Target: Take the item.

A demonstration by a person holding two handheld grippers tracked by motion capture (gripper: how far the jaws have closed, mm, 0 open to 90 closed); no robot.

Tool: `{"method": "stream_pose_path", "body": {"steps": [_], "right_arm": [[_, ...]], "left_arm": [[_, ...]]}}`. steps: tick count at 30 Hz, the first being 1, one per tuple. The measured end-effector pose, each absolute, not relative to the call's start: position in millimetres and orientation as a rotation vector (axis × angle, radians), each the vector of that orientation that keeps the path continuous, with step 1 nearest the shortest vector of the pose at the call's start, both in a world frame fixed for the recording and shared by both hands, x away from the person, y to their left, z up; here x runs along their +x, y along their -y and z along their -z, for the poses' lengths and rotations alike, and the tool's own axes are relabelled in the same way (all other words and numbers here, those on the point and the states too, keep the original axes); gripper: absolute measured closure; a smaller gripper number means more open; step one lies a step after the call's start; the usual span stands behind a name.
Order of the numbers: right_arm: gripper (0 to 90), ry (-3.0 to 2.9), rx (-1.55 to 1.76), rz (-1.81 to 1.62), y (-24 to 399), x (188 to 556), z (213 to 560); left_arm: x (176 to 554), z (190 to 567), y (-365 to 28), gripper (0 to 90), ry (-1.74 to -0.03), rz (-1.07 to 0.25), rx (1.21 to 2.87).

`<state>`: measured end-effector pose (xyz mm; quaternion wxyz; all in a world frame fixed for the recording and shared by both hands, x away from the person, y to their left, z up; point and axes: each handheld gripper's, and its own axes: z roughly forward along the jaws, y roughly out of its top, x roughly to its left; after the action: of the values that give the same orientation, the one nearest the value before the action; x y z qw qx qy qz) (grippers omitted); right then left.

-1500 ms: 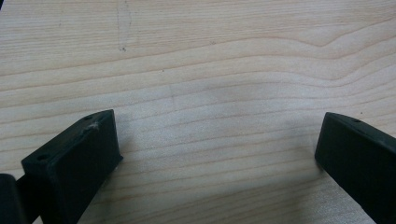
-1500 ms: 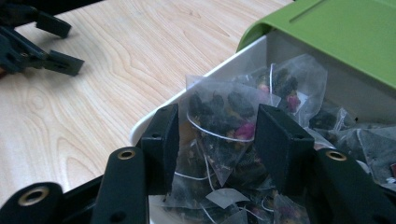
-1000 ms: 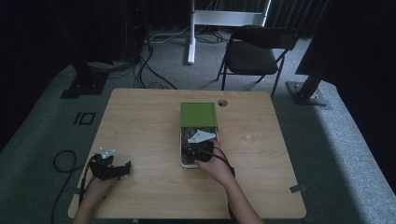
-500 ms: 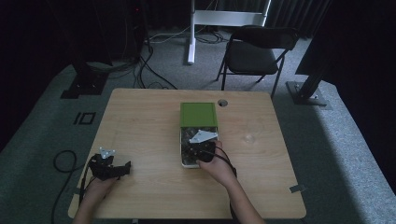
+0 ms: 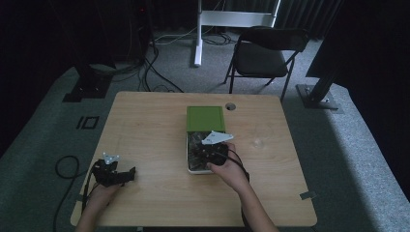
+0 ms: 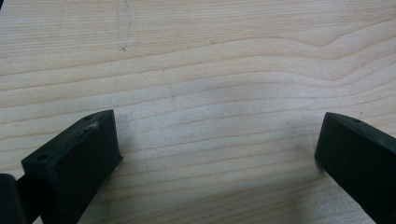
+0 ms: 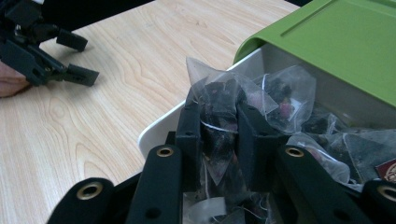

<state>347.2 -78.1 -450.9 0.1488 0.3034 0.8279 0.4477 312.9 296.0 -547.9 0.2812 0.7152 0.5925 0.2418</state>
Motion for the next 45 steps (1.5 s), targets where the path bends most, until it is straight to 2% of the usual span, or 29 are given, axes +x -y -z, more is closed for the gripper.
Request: {"method": "stream_pose_path", "body": {"steps": [21,45], "right_arm": [[73.2,-2.302,0.885,-1.328,93.8,347.2,430.5],[74.8,-2.175,0.954,-1.323,154.4,350.1,404.1]], "left_arm": [[312.8,547.8,-296.1,0.3,-1.588,-0.647,1.918],[312.8,547.8,-296.1,0.3,-1.587,-0.647,1.918]]}}
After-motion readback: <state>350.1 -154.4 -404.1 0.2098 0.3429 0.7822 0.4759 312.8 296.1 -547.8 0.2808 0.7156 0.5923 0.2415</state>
